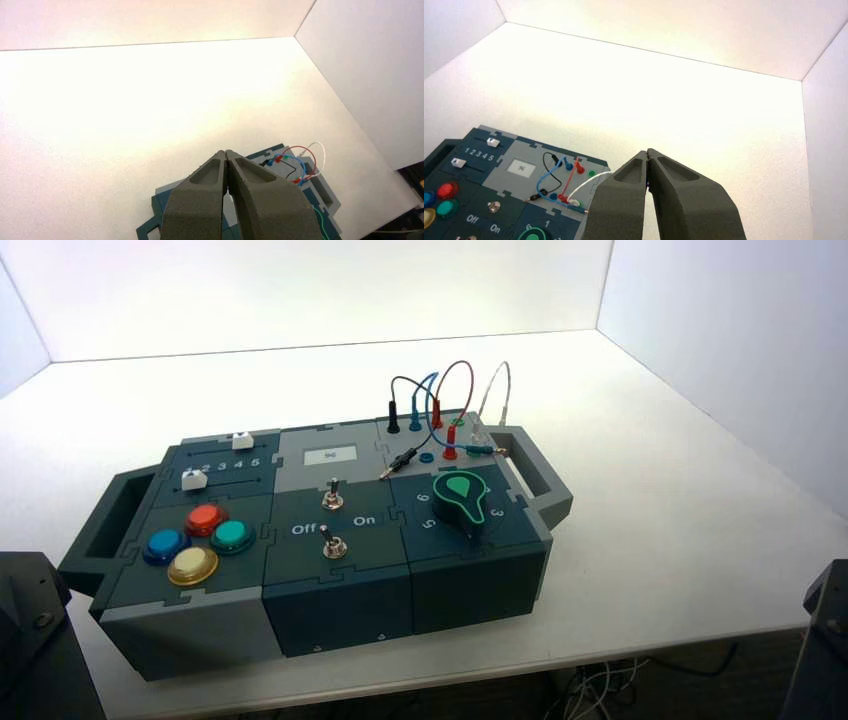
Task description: Push the blue button with the left gripper.
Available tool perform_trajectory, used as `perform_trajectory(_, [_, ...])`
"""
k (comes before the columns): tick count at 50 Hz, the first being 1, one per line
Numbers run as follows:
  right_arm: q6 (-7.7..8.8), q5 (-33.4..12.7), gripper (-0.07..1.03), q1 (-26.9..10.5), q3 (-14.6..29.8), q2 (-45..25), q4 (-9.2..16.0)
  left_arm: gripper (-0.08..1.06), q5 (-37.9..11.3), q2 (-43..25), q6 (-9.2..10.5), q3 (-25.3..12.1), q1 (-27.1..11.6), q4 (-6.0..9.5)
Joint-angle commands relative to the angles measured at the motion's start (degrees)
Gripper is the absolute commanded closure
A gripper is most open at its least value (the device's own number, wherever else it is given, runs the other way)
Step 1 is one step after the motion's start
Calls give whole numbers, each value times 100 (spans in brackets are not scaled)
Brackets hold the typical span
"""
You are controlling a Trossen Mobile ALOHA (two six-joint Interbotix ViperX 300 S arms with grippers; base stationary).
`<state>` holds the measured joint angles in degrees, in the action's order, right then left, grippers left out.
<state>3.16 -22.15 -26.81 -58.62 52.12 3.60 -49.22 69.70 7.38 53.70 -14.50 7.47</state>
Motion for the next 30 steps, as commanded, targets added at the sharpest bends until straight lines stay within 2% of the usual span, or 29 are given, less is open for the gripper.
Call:
perform_trajectory(1, [9, 35, 99, 0, 167, -18, 0, 101, 88, -158, -18, -70, 18, -9])
perform_trajectory(22, [9, 9, 99, 0, 141, -97, 9, 101, -185, -176, 26, -97, 18, 44])
perform_trajectory(25, [0, -18, 99, 0, 149, -132, 18, 101, -343, -193, 18, -97, 18, 44])
perform_trajectory(30, [0, -70, 99, 0, 167, -193, 18, 101, -870, -281, 18, -105, 18, 53])
